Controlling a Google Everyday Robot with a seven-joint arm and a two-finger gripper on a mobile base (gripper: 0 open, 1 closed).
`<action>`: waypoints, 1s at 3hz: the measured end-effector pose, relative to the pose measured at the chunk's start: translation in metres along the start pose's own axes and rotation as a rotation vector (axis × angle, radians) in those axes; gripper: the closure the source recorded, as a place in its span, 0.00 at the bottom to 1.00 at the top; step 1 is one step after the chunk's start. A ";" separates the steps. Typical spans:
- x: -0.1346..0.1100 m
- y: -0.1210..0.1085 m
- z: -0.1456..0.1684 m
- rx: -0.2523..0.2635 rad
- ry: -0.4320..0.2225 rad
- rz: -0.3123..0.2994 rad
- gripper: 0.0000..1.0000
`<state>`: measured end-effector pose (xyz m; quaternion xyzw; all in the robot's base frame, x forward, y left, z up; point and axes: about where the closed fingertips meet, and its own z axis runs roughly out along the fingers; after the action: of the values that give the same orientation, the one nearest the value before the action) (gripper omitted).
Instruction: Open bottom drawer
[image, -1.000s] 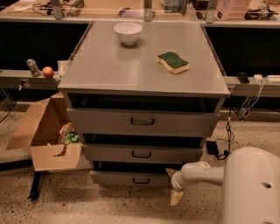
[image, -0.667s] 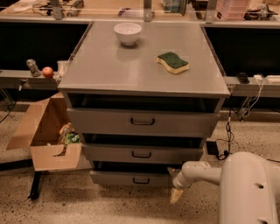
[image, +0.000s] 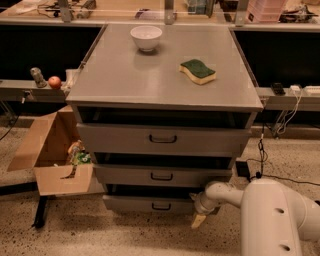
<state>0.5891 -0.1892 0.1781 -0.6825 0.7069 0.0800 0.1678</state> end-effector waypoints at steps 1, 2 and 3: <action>-0.002 0.000 0.004 -0.004 -0.003 -0.002 0.37; -0.013 0.024 -0.002 -0.008 -0.023 -0.025 0.68; -0.020 0.045 -0.007 -0.015 -0.048 -0.042 0.91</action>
Offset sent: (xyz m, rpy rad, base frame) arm -0.0487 0.0233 0.0148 0.0262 -0.0244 0.0584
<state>0.5440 -0.1707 0.1866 -0.6963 0.6875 0.0978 0.1813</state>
